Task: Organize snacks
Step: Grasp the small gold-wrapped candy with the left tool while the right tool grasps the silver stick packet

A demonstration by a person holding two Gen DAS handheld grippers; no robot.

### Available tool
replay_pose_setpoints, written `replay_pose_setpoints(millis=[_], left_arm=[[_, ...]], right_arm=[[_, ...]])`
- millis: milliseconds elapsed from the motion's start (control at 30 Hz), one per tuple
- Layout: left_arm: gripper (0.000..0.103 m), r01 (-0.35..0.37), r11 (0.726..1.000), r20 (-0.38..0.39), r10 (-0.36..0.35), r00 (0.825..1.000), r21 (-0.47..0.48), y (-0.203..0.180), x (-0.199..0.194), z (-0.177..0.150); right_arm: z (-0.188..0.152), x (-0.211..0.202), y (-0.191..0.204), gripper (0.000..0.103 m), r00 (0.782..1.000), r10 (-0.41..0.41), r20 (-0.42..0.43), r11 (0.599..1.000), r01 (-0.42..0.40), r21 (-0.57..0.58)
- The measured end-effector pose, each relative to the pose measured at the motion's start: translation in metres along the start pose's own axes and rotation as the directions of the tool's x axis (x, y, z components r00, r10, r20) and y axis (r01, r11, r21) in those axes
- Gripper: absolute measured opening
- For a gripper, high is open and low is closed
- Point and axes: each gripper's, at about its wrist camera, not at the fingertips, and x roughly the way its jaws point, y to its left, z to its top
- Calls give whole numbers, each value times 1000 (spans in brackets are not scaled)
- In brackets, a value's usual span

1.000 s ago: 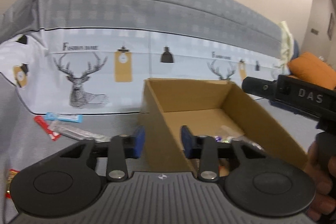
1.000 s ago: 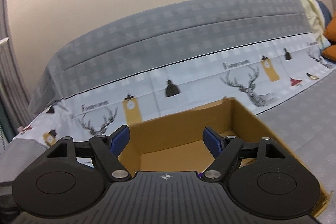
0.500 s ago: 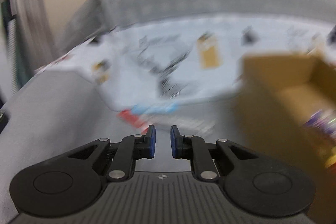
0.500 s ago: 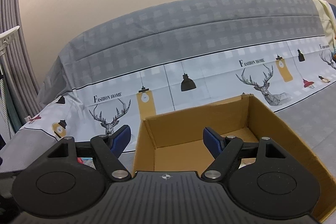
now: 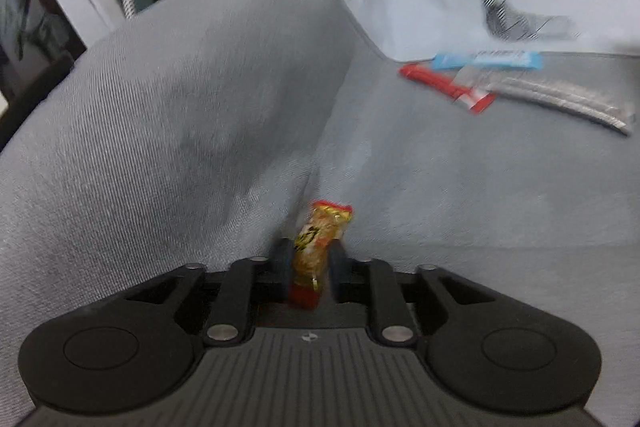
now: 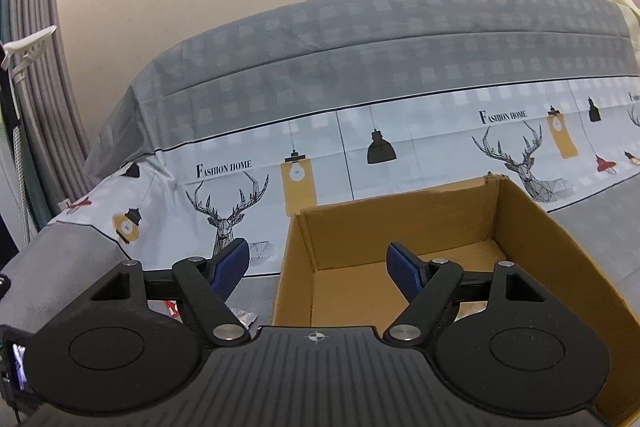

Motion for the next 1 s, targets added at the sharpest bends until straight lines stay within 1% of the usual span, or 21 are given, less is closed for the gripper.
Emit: replay_pose_setpoints(millis=[67,200,300,367,433,467,500,533,633,667,733,767,800,833,867,900,933,1000], left_arm=[[29,-9,1000,0,9,1000,10,1,4,-1],[29,-1,1000,-5,1,1000,-7,5,10,4],[29,27,998,-16,-28,999,-48,12,12,7],[25,65,992,-22,-68,997,-107,23,10,8],[23,94,983,-4,-96,995,-159,30,3,7],[23,105,980,12,-105,994,-168,30,-5,6],[22,132,976,30,-129,991,-174,31,-11,6],[22,177,968,50,-170,984,-177,33,-18,6],[21,245,951,88,-232,969,-190,38,-35,4],[21,265,944,84,-253,964,-198,40,-36,4],[22,316,923,36,-316,948,-218,41,-30,3],[26,327,916,8,-334,942,-232,39,-26,2],[38,329,911,-6,-341,940,-248,40,-23,1],[42,330,907,-15,-346,938,-261,40,-21,1],[42,336,901,-27,-357,934,-275,42,-18,1],[39,345,892,-32,-369,929,-291,44,-15,1],[25,350,887,-25,-374,927,-301,46,-16,2],[24,354,882,-14,-376,926,-310,48,-14,3]], right_arm=[[0,2,-1,79,1000,1,-8,1000,-1,4],[-1,7,2,79,1000,6,-22,1000,-7,-3],[-3,9,6,79,999,13,-32,1000,-14,-22],[-4,10,8,79,999,18,-38,999,-19,-32],[-5,11,10,79,999,21,-43,999,-23,-41],[-5,11,11,79,999,23,-44,999,-25,-46],[-5,11,12,79,999,24,-46,998,-27,-51],[-6,12,13,79,998,25,-48,998,-28,-55],[-7,12,17,79,998,31,-55,997,-34,-68],[-7,13,18,79,998,33,-58,997,-37,-73],[-9,14,22,79,997,39,-67,995,-45,-89],[-10,15,24,79,997,42,-71,994,-49,-100],[-11,15,27,79,996,46,-77,992,-55,-116],[-12,16,31,79,995,51,-85,989,-62,-135],[-14,18,34,78,994,58,-95,986,-72,-152],[-16,19,37,78,992,66,-107,981,-84,-174],[-18,19,41,77,991,73,-117,976,-95,-198],[-23,21,51,77,988,83,-131,959,-115,-260]])
